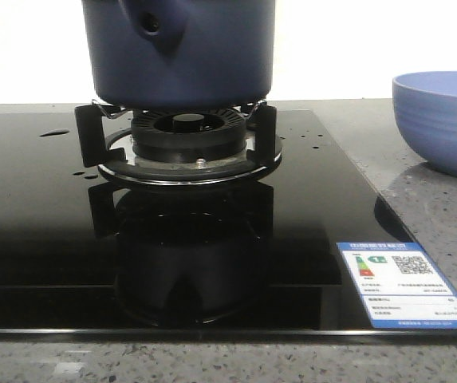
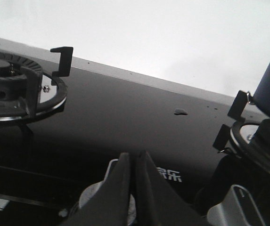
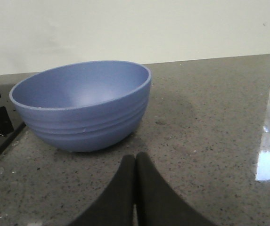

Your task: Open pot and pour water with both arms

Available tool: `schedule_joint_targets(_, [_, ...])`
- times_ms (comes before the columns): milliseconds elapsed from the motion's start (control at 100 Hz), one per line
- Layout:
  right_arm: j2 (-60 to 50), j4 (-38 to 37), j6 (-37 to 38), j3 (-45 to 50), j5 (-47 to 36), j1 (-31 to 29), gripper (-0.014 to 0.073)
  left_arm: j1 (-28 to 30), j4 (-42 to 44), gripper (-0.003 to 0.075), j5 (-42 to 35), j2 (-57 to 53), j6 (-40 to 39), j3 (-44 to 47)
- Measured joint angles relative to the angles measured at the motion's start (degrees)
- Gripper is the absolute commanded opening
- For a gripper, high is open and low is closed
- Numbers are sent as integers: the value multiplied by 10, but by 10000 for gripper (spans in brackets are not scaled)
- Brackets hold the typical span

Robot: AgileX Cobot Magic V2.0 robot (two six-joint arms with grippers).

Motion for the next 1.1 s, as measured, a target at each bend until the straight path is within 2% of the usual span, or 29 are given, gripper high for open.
schedule_joint_targets(140, [0,58,1,0,-15,0,-56,0,-65,-19,-3,0,0,0])
schedule_joint_targets(330, [0,205,2,0,-30,0,-55,0,-193,-19,-39,0,0,0])
schedule_joint_targets(460, [0,238,2,-3,-16,0,-54,0,-237,-20,-50,0,0,-3])
schedule_joint_targets(590, [0,226,-9,-53,50,0,-53,0,-211,-19,-14,0,0,-43])
schedule_joint_targets(780, [64,142,-21,-189,168,0,-53,0,-109,-19,100,53,15,-191])
schedule_joint_targets(970, [190,88,-25,-310,265,0,-53,0,-105,-19,208,161,102,-329])
schedule_joint_targets(1100, [258,84,-27,-363,288,0,-53,-9,-115,-17,236,209,138,-377])
